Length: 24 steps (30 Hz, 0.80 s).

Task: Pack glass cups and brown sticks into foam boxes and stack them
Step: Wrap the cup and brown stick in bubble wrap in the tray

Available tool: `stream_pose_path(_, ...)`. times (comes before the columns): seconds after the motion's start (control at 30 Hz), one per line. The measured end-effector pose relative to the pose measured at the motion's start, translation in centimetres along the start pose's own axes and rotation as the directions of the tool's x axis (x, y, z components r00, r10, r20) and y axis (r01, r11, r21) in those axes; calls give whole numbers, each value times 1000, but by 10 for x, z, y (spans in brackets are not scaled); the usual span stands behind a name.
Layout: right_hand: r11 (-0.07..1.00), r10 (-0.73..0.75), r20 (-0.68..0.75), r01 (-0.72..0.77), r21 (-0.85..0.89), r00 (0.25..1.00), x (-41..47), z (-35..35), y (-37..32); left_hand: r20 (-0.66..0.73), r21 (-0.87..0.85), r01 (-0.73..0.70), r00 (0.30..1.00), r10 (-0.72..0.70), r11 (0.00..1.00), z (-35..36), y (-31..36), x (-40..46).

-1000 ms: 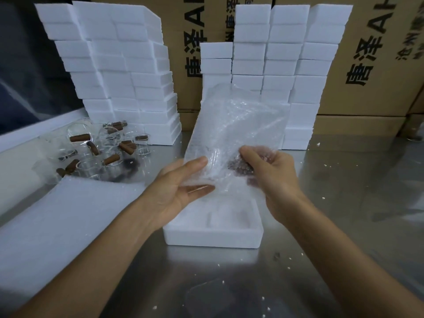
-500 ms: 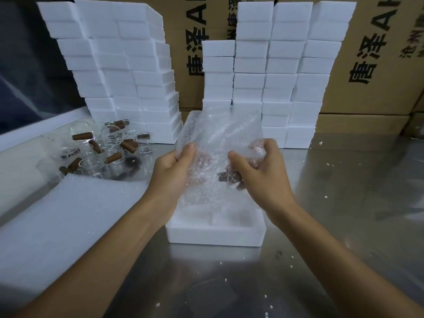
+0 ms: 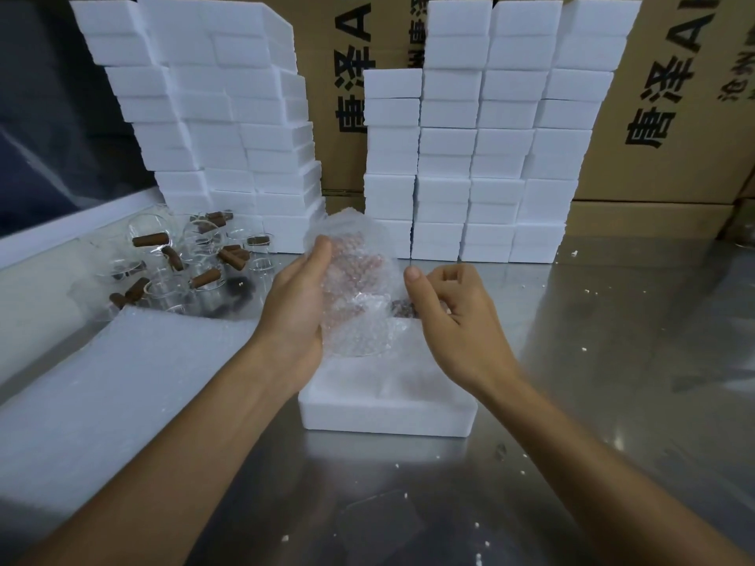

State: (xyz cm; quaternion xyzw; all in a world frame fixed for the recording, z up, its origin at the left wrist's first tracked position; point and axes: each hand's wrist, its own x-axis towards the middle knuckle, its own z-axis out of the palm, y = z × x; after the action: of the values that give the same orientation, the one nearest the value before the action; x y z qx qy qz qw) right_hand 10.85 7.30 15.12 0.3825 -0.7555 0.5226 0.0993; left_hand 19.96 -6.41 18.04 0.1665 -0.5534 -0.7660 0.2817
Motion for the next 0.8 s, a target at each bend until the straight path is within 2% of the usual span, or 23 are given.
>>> stream_pose_path(0.13,996,-11,2,10,90,1000,2,0,-6,37,-14,-6,999,6,1000,4,-1,-2)
stream_pose_path(0.3,938,160,71,-174,301,985,2,-2,-9,129,-84,-32,991,42,996,2,7,-3)
stream_pose_path(0.37,914,197,109,-223,338,974,4,-3,-9,123,-95,-65,989,77,993,-2,14,-3)
stream_pose_path(0.47,916,192,104,-217,336,976,6,-2,-9,92,-44,-118,988,121,992,-5,20,-1)
stream_pose_path(0.57,937,152,34,-155,312,988,8,-3,-8,81,-73,-112,990,118,991,-7,21,0)
stream_pose_path(0.67,943,148,-62,-122,310,987,11,-7,-7,42,-22,-236,971,237,972,-11,20,0)
stream_pose_path(0.8,943,141,-123,-95,318,982,13,-10,-5,17,166,-454,889,457,876,-13,14,-1)
